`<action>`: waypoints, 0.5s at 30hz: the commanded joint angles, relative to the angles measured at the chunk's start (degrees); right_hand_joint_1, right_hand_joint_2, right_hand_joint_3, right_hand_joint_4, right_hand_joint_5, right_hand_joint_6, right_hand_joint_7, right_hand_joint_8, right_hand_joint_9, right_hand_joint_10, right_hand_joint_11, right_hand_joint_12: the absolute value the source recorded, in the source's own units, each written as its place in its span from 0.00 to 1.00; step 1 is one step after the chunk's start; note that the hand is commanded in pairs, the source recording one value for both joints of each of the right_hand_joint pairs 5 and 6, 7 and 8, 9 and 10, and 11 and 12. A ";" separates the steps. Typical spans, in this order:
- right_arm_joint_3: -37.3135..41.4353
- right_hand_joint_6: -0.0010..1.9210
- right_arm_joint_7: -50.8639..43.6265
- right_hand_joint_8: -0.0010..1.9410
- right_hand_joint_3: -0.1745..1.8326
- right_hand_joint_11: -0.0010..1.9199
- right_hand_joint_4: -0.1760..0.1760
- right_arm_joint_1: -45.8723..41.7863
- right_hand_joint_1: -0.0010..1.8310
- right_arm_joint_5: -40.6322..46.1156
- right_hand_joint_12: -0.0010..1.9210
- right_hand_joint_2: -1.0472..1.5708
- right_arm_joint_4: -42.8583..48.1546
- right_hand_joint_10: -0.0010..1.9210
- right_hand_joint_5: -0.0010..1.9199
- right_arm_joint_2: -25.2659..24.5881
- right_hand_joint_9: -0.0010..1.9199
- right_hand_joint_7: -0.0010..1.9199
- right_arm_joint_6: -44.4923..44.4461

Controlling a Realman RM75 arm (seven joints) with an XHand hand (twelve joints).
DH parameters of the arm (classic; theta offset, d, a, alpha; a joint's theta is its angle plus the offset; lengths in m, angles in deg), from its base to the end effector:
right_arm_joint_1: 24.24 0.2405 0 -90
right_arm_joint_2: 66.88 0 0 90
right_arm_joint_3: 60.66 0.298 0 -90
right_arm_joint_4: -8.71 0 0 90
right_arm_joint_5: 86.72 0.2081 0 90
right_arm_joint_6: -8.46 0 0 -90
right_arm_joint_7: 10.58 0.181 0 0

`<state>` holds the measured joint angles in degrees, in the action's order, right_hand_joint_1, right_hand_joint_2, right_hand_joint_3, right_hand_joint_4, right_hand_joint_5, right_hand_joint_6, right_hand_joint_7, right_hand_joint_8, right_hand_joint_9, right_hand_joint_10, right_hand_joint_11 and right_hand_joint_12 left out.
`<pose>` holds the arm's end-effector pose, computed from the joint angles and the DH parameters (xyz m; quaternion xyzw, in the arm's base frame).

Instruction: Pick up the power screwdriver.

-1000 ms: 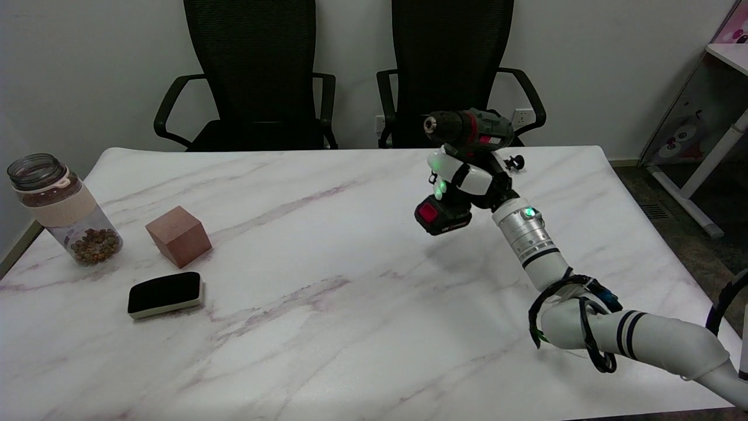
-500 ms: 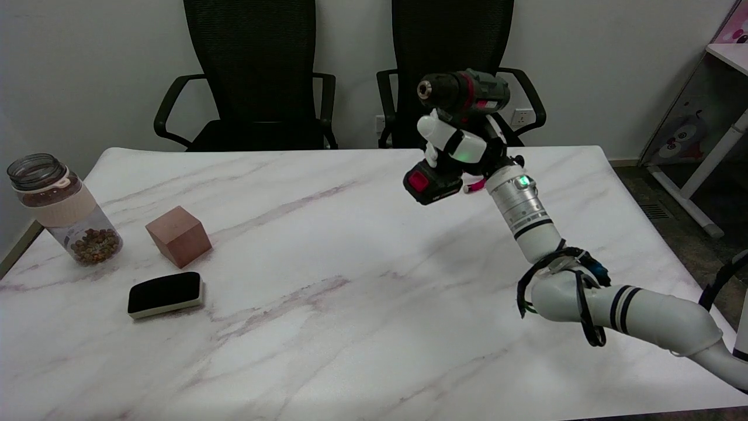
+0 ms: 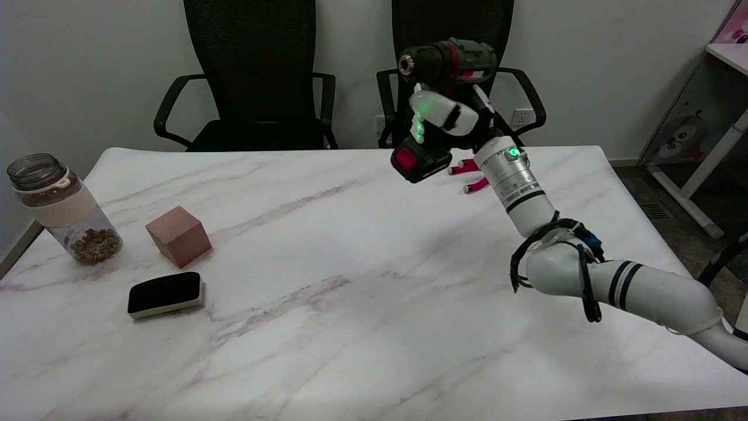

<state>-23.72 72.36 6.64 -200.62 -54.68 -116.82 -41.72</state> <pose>-0.2056 -0.4618 0.3591 0.6006 -0.4390 0.5856 0.3219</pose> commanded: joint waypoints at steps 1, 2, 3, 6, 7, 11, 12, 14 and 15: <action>-0.29 1.00 -3.22 0.99 0.30 1.00 1.00 4.79 0.44 0.26 1.00 0.42 -4.03 1.00 1.00 -0.95 1.00 1.00 10.94; -0.29 1.00 -3.22 0.99 0.30 1.00 1.00 4.97 0.44 0.26 1.00 0.41 -3.68 1.00 1.00 -1.48 1.00 1.00 11.34; -0.29 1.00 -3.22 0.99 0.28 1.00 1.00 5.05 0.44 0.26 1.00 0.42 -3.52 1.00 1.00 -1.80 1.00 1.00 11.58; -0.04 1.00 -3.22 0.99 0.25 1.00 1.00 5.41 0.43 0.34 1.00 0.43 -2.98 1.00 1.00 -3.05 1.00 1.00 12.82; 0.14 1.00 -3.22 0.99 0.25 1.00 1.00 5.59 0.43 0.34 1.00 0.43 -2.89 1.00 1.00 -3.57 1.00 1.00 13.52; 0.08 1.00 -3.98 0.99 0.24 1.00 1.00 6.56 0.43 0.37 1.00 0.45 -2.18 1.00 1.00 -4.50 1.00 1.00 14.87; 0.23 1.00 -5.00 0.99 0.24 1.00 1.00 6.74 0.43 0.73 1.00 0.46 -2.10 1.00 1.00 -4.91 1.00 1.00 15.36; 0.15 1.00 -7.74 0.99 0.24 1.00 1.00 7.16 0.43 2.86 1.00 0.49 -2.10 1.00 1.00 -5.34 1.00 1.00 15.55; 0.06 1.00 -9.99 0.99 0.25 1.00 1.00 7.43 0.43 4.77 1.00 0.51 -2.35 1.00 1.00 -5.61 1.00 1.00 15.54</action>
<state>-23.73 69.90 10.50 -200.42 -56.92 -118.76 -32.64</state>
